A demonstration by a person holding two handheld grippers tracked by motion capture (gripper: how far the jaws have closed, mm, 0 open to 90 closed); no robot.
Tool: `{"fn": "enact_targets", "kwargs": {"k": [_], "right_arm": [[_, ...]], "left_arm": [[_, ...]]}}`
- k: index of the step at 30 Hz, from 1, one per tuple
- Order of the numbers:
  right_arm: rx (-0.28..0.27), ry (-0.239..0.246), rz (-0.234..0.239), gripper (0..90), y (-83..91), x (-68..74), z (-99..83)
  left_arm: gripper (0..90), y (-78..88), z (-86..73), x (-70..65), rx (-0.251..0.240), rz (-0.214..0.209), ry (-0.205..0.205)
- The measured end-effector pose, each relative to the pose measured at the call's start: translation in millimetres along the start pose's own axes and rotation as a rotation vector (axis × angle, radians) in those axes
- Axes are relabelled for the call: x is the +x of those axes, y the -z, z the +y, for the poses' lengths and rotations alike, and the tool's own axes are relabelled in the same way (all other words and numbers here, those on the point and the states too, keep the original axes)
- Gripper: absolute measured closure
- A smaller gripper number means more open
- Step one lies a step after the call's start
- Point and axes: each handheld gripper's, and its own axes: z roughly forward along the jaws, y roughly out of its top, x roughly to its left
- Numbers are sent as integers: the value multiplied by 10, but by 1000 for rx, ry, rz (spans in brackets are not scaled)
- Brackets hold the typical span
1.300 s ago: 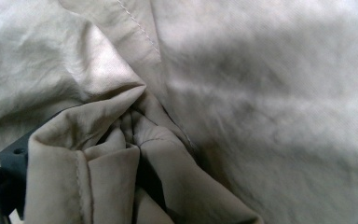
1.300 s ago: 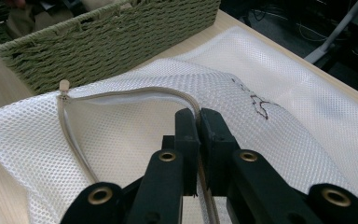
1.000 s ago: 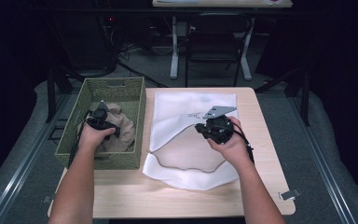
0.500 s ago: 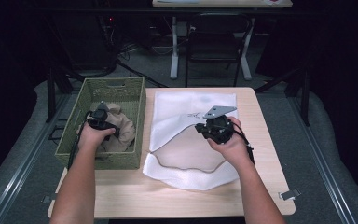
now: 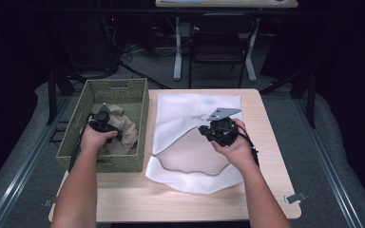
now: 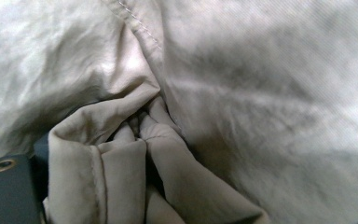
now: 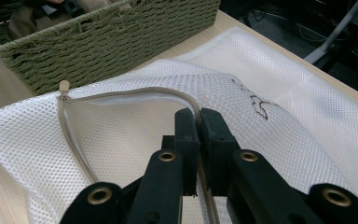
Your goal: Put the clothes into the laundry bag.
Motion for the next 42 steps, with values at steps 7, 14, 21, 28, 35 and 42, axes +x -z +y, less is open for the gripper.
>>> {"fn": "enact_targets", "kwargs": {"k": [7,14,21,28,35,42], "right_arm": [[1,0,1,858,-3,2,1],[0,-1,1,857,-4,0,0],[1,-1,1,858,-5,-3,-1],[2,0,1,858,-5,-3,-2],[1,-1,0,858,-3,-5,-1],[0,-2,-1,858,1,-10,-2]], "left_arm": [[199,19,-13,10,-11,0,-4],[298,39,-17,8,-17,1,-2],[378,61,-17,10,-23,-5,7],[490,88,-20,9,-26,-14,-2],[559,99,-22,6,-28,-18,-10],[594,114,-21,-6,-29,-17,-13]]}}
